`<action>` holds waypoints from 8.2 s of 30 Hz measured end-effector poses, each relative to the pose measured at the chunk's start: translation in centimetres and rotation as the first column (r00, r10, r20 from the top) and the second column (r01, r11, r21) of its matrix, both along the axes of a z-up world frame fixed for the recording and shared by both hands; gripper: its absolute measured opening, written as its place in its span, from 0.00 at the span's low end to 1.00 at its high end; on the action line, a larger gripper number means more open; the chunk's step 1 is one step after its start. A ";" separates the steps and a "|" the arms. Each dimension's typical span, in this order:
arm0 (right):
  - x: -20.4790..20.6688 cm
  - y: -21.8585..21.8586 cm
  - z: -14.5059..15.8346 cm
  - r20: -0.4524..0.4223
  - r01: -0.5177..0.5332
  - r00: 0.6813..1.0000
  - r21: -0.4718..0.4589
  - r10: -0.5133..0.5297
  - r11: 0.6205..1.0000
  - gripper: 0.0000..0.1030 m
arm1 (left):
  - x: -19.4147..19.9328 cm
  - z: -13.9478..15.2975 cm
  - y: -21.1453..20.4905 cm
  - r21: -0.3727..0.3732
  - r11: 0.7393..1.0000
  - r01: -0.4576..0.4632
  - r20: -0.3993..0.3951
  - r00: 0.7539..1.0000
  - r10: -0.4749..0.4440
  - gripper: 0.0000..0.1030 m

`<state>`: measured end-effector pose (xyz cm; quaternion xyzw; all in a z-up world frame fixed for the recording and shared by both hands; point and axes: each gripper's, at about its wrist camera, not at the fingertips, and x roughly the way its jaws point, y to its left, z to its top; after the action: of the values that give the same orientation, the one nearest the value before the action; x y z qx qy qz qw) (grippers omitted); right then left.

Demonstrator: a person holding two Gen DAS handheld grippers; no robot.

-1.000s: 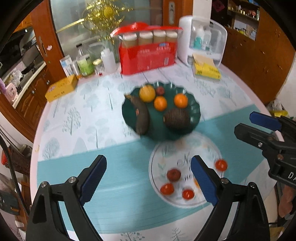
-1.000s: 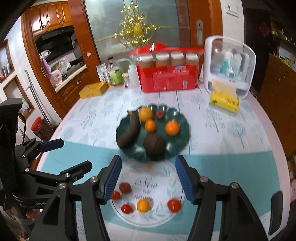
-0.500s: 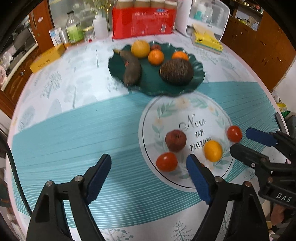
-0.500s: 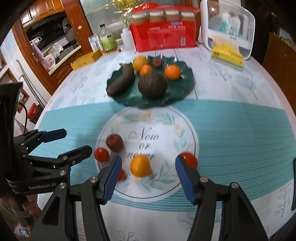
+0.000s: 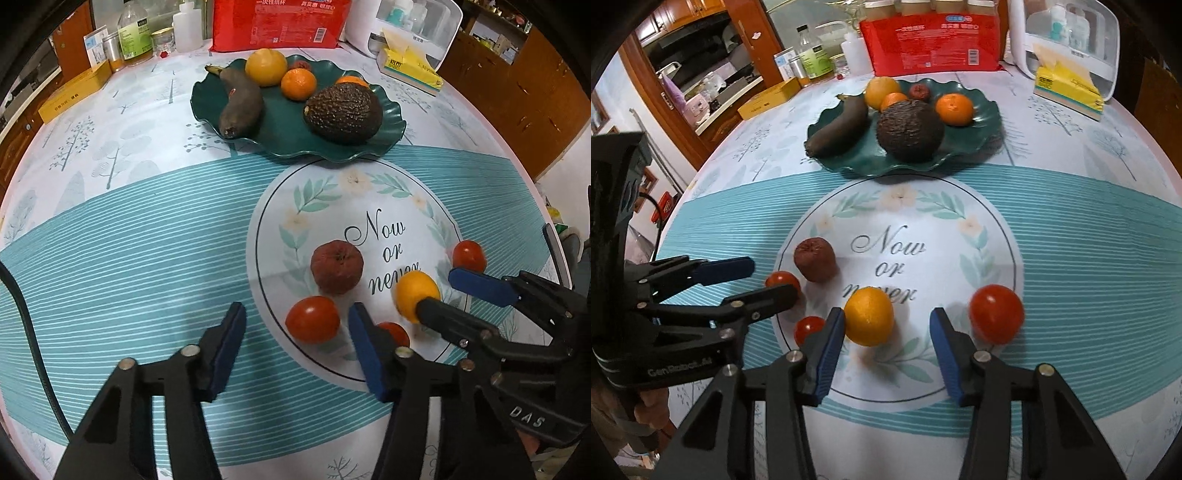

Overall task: Organize fruits
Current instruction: 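Move both tools back to the fruits on the round mat, then grasp a red tomato with the left tool while the right tool grasps a small orange, then carry tomato and small orange onto the green plate and open both tools, then move both tools back to the round mat, then grasp the wrinkled brown lychee with the left tool while the right tool grasps a red tomato, then carry lychee and tomato onto the green plate and open both tools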

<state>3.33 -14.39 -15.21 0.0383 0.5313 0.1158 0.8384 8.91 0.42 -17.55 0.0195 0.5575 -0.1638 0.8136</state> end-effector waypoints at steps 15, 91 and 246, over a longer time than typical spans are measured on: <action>0.6 0.8 -0.8 -0.033 -0.051 0.998 0.067 0.053 0.996 0.35 | 0.3 -0.8 -0.5 -0.046 0.999 0.003 -0.025 1.000 -0.004 0.28; 27.7 -2.4 1.0 -0.085 -0.093 0.992 0.046 0.097 0.995 0.39 | 19.5 3.8 -3.3 0.030 0.987 -0.157 -0.015 0.987 0.158 0.56; 22.5 -5.2 9.5 0.073 0.006 0.997 -0.057 -0.002 0.998 0.32 | 19.2 8.2 -5.1 0.197 0.971 -0.134 0.142 0.984 0.107 0.29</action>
<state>25.81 -19.59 -5.66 0.0112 0.5032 0.1001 0.8583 28.16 -4.72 -9.30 0.0804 0.5174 -0.0538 0.8503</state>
